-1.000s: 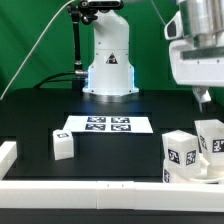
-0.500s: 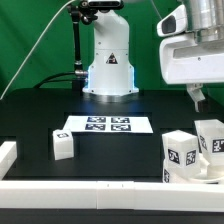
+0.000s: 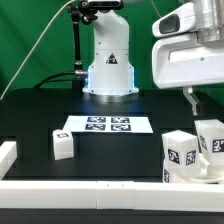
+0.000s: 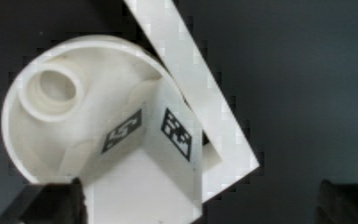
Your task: Assemble stool
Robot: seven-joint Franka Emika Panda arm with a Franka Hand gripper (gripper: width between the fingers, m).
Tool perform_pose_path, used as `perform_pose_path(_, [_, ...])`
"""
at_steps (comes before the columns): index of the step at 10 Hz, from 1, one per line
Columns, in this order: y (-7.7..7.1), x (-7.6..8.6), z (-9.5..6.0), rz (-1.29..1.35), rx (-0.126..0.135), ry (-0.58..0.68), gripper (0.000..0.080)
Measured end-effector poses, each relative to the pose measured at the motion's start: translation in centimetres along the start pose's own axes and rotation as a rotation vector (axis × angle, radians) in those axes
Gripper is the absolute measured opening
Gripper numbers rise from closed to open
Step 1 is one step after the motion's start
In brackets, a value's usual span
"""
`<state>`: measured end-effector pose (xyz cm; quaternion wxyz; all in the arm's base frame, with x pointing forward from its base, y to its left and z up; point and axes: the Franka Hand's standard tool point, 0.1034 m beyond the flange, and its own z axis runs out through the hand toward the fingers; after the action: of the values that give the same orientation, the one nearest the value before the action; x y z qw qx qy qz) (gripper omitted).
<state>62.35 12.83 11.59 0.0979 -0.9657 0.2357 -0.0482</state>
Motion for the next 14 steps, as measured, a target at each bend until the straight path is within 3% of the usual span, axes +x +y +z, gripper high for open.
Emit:
perform_pose_path(2, [0.1, 0.0, 0.0, -0.133, -0.004, 0.001, 0.0649])
perform_pose_path(3, [0.2, -0.1, 0.3, -0.318, -0.031, 0.006, 0.0649])
perform_pose_path(5, [0.1, -0.2, 0.5, -0.574, -0.058, 0.003, 0.0649])
perform_pose_path(11, [0.4, -0.1, 0.7, -0.933, -0.071, -0.013, 0.0649])
perform_pose_path(14, [-0.2, -0.2, 1.0, -1.249, -0.117, -0.043, 0.0649])
